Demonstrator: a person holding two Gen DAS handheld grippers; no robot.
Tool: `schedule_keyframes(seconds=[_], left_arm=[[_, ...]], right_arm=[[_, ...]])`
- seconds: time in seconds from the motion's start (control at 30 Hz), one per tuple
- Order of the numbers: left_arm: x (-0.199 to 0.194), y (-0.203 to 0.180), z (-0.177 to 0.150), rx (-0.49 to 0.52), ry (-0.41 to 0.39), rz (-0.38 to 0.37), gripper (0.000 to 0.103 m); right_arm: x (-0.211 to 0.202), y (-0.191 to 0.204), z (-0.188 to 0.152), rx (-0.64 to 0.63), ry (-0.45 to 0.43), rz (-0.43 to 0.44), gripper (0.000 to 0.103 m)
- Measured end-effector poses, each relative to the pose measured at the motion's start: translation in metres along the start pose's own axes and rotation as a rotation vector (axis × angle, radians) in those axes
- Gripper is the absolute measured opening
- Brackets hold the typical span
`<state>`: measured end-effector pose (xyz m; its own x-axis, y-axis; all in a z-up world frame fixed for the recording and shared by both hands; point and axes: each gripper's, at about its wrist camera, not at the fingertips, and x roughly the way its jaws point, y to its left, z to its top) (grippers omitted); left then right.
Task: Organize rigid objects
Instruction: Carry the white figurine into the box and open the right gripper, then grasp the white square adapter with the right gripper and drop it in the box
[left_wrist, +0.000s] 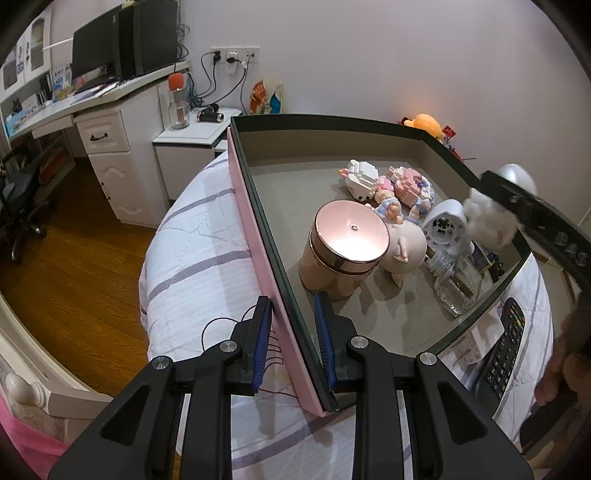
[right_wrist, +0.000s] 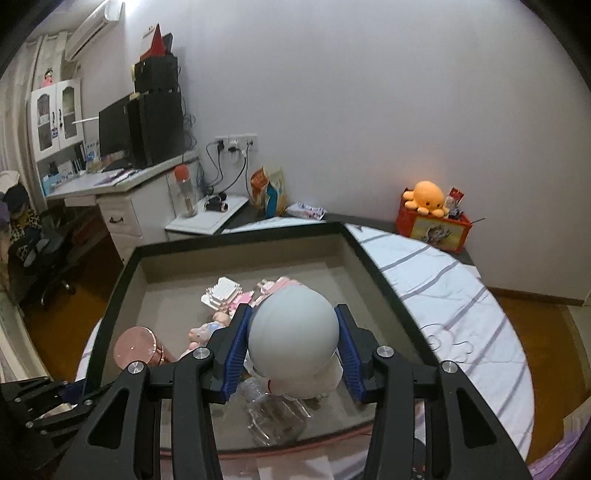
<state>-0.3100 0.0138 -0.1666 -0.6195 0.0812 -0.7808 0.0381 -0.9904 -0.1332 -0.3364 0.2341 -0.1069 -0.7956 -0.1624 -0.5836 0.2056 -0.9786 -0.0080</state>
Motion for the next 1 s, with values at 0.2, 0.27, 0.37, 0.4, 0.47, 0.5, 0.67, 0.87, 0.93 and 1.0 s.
schedule_keyframes(seconds=[0.2, 0.27, 0.37, 0.4, 0.47, 0.5, 0.67, 0.87, 0.93, 1.0], left_arm=[[0.0, 0.0, 0.0, 0.001, 0.001, 0.0, 0.024], [0.0, 0.0, 0.0, 0.001, 0.002, 0.0, 0.024], [-0.001, 0.0, 0.0, 0.0, 0.003, 0.001, 0.024], [0.0, 0.0, 0.001, 0.0, 0.002, 0.0, 0.025], [-0.001, 0.0, 0.001, 0.0, 0.0, 0.001, 0.025], [0.0, 0.0, 0.001, 0.0, 0.0, 0.001, 0.025], [0.0, 0.0, 0.001, 0.0, 0.0, 0.001, 0.025], [-0.001, 0.0, 0.001, 0.002, -0.007, 0.005, 0.024], [-0.002, -0.001, 0.001, 0.001, -0.01, 0.01, 0.024], [-0.003, -0.002, 0.001, 0.004, -0.014, 0.017, 0.024]], right_arm=[[0.015, -0.002, 0.004, -0.008, 0.01, -0.069, 0.047], [0.025, -0.009, 0.006, 0.013, 0.036, -0.089, 0.058], [0.035, -0.02, 0.005, 0.069, 0.093, -0.069, 0.067], [0.032, -0.023, 0.004, 0.084, 0.081, -0.046, 0.067], [0.021, -0.027, 0.002, 0.1, 0.058, -0.036, 0.068], [0.013, -0.03, 0.001, 0.105, 0.041, -0.039, 0.069], [-0.038, -0.043, -0.011, 0.128, -0.005, -0.09, 0.078], [-0.067, -0.047, -0.051, 0.105, 0.047, -0.132, 0.078], [-0.065, -0.045, -0.064, 0.094, 0.071, -0.114, 0.078], [-0.058, -0.041, -0.071, 0.084, 0.102, -0.085, 0.078]])
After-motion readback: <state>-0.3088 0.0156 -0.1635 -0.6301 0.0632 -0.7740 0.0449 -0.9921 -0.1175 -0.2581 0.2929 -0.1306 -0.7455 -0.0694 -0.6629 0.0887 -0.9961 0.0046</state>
